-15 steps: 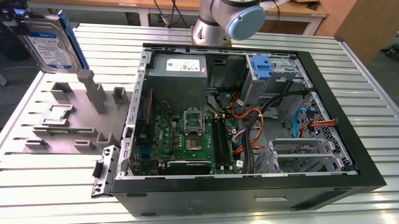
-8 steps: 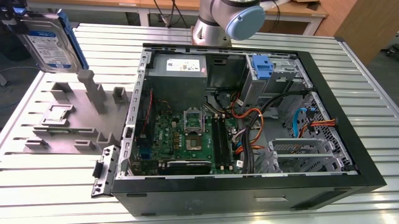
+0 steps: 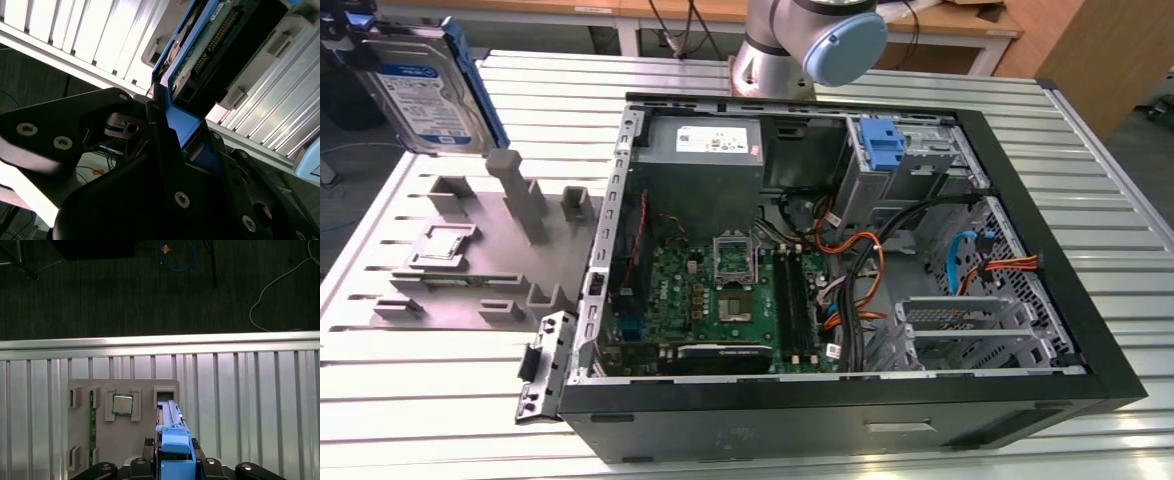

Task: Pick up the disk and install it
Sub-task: 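Pick up the disk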

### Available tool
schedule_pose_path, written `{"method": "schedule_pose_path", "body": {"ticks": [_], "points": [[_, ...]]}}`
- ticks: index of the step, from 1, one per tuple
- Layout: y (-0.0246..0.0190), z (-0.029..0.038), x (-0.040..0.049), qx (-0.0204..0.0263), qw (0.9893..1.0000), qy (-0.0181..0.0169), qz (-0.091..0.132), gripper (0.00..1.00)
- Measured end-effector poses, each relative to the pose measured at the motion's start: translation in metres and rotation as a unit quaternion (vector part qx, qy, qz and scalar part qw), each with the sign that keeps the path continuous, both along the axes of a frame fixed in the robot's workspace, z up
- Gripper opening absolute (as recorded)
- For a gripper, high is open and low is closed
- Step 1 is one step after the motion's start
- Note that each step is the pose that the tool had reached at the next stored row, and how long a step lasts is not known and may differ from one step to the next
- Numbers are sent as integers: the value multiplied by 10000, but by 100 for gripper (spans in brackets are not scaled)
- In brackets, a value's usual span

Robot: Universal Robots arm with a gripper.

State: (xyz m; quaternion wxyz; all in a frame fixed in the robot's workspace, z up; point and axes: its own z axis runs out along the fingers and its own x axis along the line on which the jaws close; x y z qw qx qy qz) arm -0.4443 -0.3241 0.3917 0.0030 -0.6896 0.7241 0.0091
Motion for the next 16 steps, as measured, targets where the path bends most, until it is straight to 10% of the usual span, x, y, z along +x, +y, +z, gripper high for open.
{"method": "schedule_pose_path", "body": {"ticks": [16], "points": [[0,38,0,0,10000,0,0,36]]}}
